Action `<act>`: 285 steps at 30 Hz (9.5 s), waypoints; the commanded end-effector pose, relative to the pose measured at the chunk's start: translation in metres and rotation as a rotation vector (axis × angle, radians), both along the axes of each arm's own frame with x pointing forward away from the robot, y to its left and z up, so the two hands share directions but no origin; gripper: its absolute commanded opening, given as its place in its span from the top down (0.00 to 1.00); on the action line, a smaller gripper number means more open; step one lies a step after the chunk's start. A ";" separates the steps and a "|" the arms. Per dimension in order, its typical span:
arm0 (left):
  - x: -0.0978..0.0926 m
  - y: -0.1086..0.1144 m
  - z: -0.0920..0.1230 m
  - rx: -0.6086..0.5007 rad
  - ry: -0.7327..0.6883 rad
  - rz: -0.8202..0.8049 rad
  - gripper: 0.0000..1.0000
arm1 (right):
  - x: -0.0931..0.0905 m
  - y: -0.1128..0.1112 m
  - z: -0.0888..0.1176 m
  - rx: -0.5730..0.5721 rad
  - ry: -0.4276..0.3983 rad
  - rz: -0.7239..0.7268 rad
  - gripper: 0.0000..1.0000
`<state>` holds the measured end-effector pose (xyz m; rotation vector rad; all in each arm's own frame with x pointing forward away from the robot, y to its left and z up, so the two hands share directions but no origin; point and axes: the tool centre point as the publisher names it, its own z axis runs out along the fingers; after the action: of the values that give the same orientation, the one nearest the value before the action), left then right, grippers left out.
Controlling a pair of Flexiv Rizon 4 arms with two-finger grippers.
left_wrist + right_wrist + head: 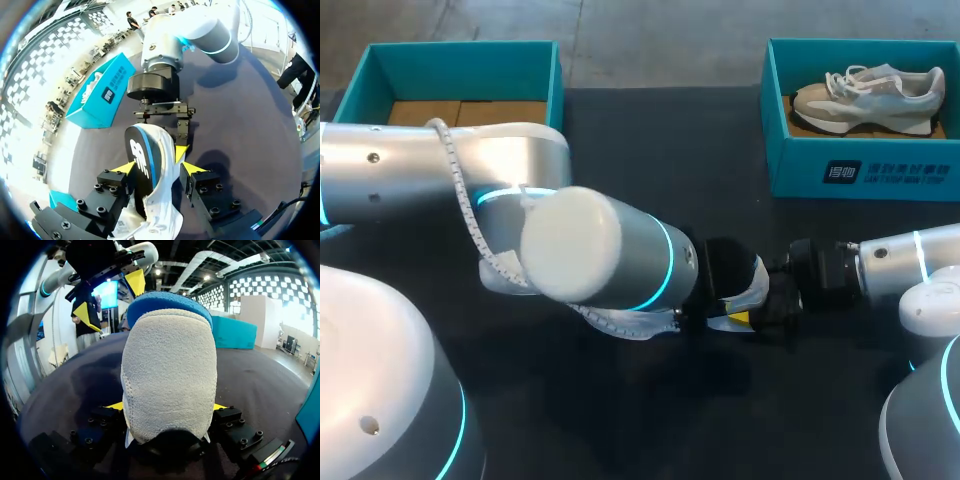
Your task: Take the shoe out of the shoebox, open the shoe tongue, remove and reinsert the insole, then place the shoe into the shoebox
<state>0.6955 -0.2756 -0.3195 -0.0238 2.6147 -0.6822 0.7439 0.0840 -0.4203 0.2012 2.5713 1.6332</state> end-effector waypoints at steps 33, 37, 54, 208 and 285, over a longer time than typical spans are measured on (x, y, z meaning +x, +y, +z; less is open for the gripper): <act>0.032 -0.023 -0.017 -0.017 -0.112 0.191 0.51 | -0.001 0.000 0.001 -0.005 0.000 0.000 1.00; 0.035 -0.023 -0.017 -0.021 -0.112 0.201 0.52 | -0.001 0.000 0.001 -0.005 0.000 0.000 1.00; 0.044 -0.019 -0.024 -0.014 -0.109 0.234 0.57 | -0.001 0.000 0.001 -0.005 0.000 0.000 1.00; 0.042 -0.019 0.336 -0.650 0.401 -0.456 1.00 | -0.001 0.000 0.001 -0.005 0.000 0.000 1.00; 0.043 0.072 0.508 -1.007 0.826 -0.319 1.00 | -0.001 0.000 0.001 -0.005 0.000 0.000 1.00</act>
<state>0.7431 -0.2133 0.1838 -0.1998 2.6312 -2.4646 0.7433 0.0832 -0.4201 0.2004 2.5715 1.6336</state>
